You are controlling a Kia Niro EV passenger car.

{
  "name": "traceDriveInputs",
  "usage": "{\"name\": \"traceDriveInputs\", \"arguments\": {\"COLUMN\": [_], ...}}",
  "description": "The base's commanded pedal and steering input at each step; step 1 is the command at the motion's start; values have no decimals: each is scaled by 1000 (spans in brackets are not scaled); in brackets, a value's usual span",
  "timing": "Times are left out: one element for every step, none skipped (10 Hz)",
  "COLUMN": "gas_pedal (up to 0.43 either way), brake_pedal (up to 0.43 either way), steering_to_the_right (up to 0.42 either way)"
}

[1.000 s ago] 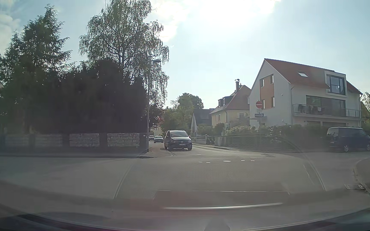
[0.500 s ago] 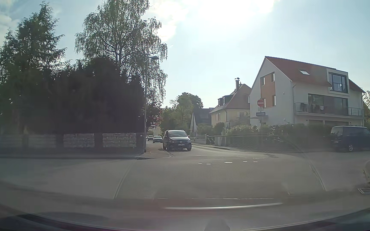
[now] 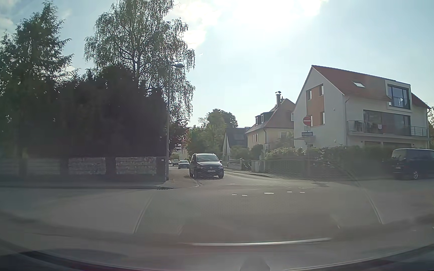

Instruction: Follow the waypoints while adhering to traffic rules and regulations

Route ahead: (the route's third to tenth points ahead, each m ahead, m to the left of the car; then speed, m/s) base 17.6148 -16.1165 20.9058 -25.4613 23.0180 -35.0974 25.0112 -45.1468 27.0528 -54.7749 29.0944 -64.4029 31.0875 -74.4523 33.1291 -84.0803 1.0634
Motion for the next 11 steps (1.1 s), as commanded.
{"name": "traceDriveInputs", "arguments": {"gas_pedal": [0,0,0,0,8,39,98,98,87,87,79], "brake_pedal": [0,0,0,0,0,0,0,0,0,0,0], "steering_to_the_right": [61,74,86,98,116,133,150,162,169,174,180]}}
